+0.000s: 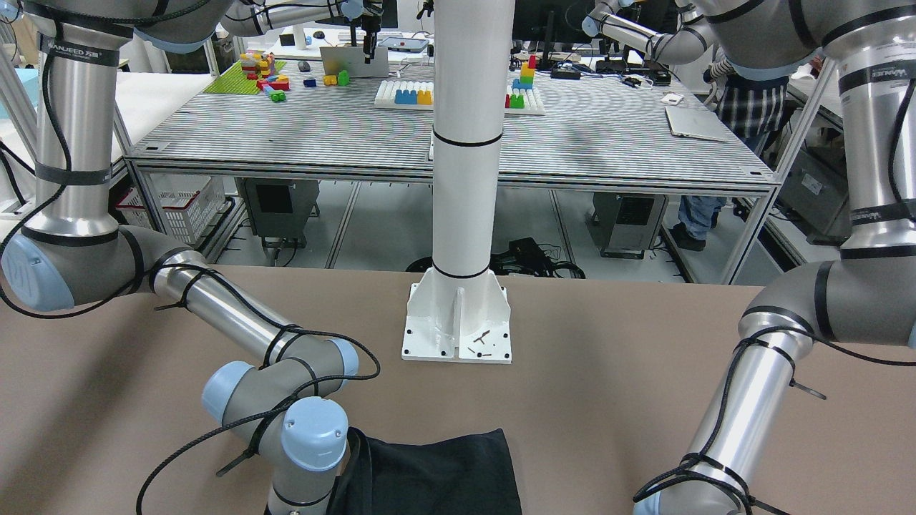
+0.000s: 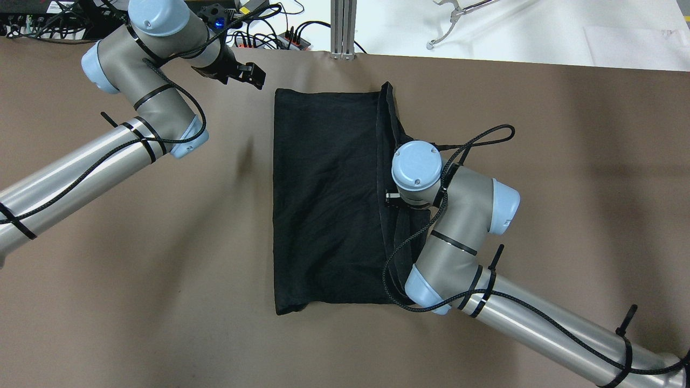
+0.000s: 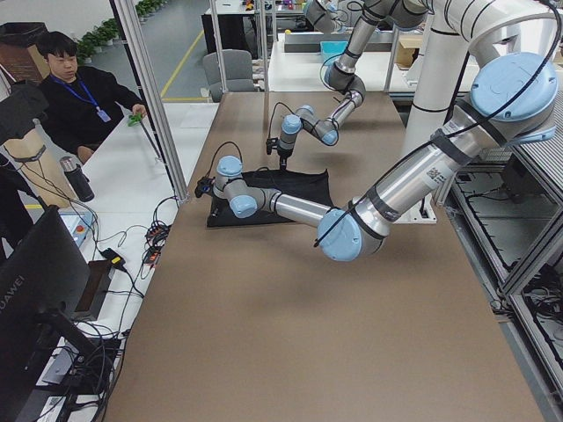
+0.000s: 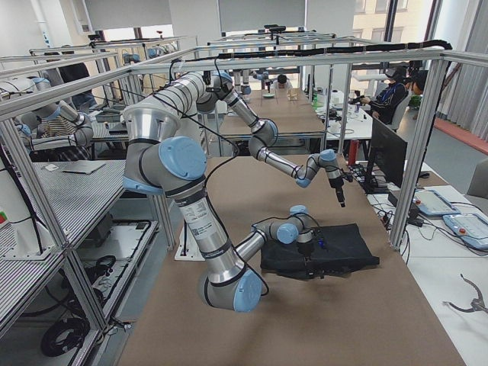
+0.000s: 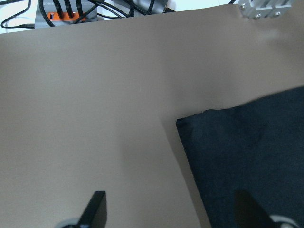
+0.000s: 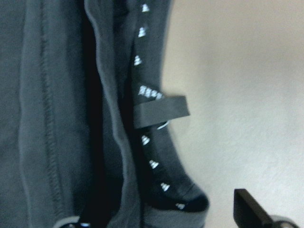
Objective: Fold clothes
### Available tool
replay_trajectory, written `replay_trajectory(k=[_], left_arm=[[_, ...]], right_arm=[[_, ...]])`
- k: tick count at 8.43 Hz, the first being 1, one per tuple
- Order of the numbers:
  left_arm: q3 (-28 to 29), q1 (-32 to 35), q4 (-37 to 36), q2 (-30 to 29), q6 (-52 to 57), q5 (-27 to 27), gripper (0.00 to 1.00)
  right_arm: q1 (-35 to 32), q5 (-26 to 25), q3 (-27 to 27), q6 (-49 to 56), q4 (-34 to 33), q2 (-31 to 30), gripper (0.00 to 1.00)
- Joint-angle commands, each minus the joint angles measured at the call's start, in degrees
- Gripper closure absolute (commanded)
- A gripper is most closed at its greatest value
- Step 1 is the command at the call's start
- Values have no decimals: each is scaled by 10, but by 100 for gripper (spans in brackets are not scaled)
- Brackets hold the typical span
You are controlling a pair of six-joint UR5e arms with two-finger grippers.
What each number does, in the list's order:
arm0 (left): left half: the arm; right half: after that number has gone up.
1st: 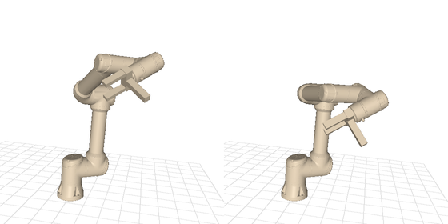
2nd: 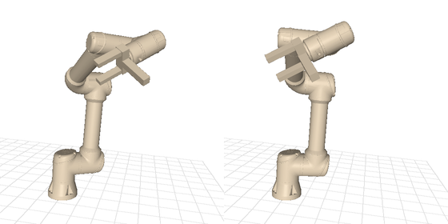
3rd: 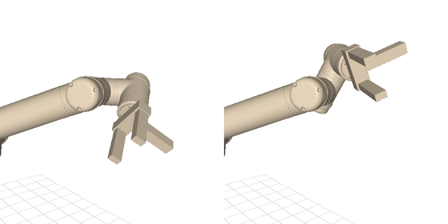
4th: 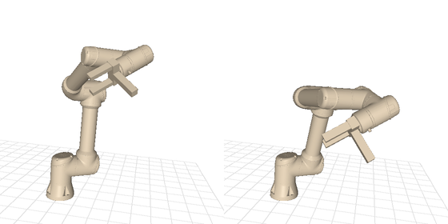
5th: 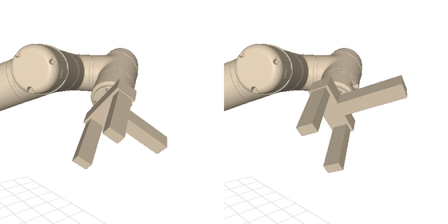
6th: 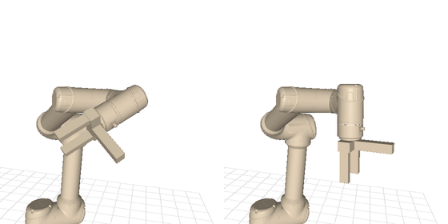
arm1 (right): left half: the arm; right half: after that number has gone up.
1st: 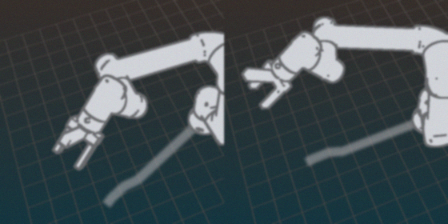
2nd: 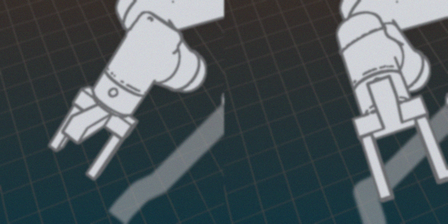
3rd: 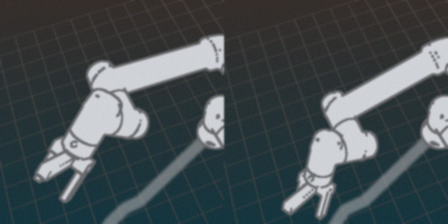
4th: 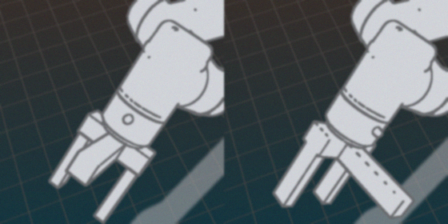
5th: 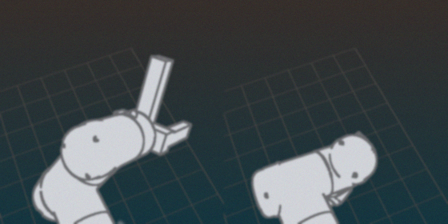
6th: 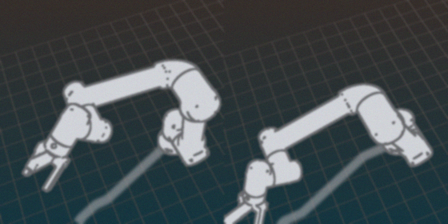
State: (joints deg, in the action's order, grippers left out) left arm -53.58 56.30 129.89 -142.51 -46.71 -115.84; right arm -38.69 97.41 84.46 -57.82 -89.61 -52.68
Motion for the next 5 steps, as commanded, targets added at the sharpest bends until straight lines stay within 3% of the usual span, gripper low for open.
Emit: replay_trajectory(k=[1,3,5], left_arm=[[0,-2,-1,-1,0,0,6],[0,-1,-1,-1,0,0,6],[-1,-1,1,0,0,-1,6]], right_arm=[[-11,1,18,39,28,-53,6],[-11,5,52,38,20,-52,6],[-10,50,102,34,-23,-41,6]])
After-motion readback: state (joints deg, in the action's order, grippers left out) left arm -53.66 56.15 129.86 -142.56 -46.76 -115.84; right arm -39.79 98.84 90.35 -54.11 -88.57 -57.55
